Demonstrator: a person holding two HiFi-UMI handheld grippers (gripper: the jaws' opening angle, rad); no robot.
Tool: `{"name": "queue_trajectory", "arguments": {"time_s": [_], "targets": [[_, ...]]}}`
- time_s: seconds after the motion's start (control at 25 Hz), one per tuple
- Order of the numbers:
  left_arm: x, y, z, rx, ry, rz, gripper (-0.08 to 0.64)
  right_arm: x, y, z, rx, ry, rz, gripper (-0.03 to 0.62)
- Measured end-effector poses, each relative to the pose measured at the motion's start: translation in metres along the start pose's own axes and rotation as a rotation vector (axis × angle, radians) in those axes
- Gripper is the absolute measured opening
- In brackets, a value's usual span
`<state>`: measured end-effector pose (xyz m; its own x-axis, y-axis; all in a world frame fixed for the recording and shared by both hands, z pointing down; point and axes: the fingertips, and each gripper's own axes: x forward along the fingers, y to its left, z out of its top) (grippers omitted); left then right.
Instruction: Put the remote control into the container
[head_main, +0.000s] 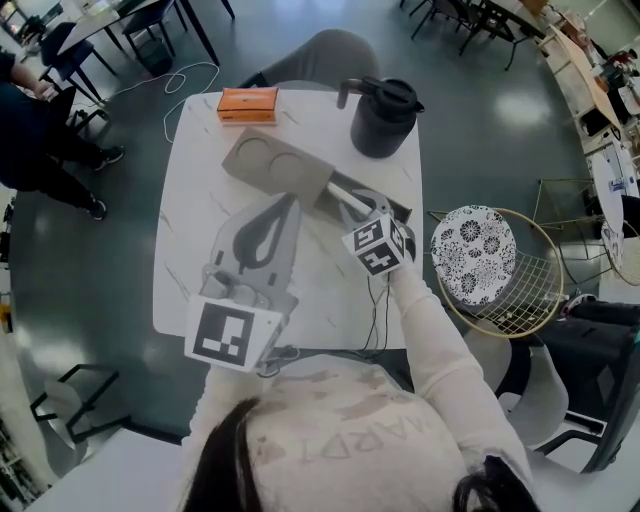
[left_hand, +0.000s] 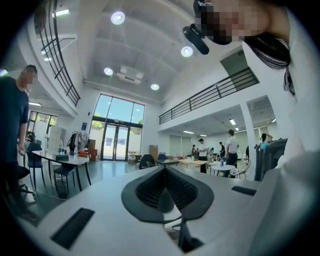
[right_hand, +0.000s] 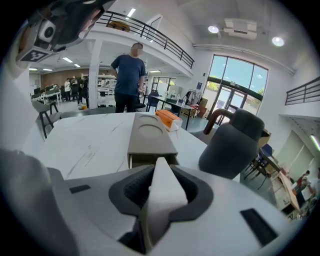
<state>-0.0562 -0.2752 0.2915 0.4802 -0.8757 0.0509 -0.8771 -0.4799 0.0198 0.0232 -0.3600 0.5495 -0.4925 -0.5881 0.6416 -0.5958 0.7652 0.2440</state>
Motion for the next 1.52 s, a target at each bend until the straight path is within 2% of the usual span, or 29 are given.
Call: {"name": "queue_trajectory", "arguments": {"time_s": [0.12, 0.2, 0.48, 0.64, 1.12, 1.32, 1.52], "targets": [[0.004, 0.000, -0.002, -0.005, 0.001, -0.008, 0.014, 0.002, -0.001, -0.001, -0.053, 0.005, 0.005, 0.091], [0.007, 0.000, -0.002, -0.006, 0.000, -0.013, 0.014, 0.004, 0.000, -0.005, -0.126, 0.025, 0.009, 0.091], [0.012, 0.000, -0.006, -0.013, 0.006, -0.024, 0.014, 0.014, 0.001, -0.037, -0.358, 0.150, 0.029, 0.089], [0.013, 0.001, -0.008, -0.010, 0.012, -0.021, 0.014, 0.023, -0.004, -0.053, -0.447, 0.231, 0.028, 0.091], [0.015, 0.011, -0.012, -0.007, 0.028, -0.015, 0.014, 0.044, -0.016, -0.074, -0.482, 0.353, -0.063, 0.091], [0.016, 0.013, -0.015, -0.006, 0.037, -0.018, 0.014, 0.048, -0.019, -0.073, -0.446, 0.366, -0.095, 0.091], [0.018, 0.014, -0.015, -0.005, 0.039, -0.024, 0.014, 0.048, -0.019, -0.073, -0.460, 0.369, -0.108, 0.092]]}}
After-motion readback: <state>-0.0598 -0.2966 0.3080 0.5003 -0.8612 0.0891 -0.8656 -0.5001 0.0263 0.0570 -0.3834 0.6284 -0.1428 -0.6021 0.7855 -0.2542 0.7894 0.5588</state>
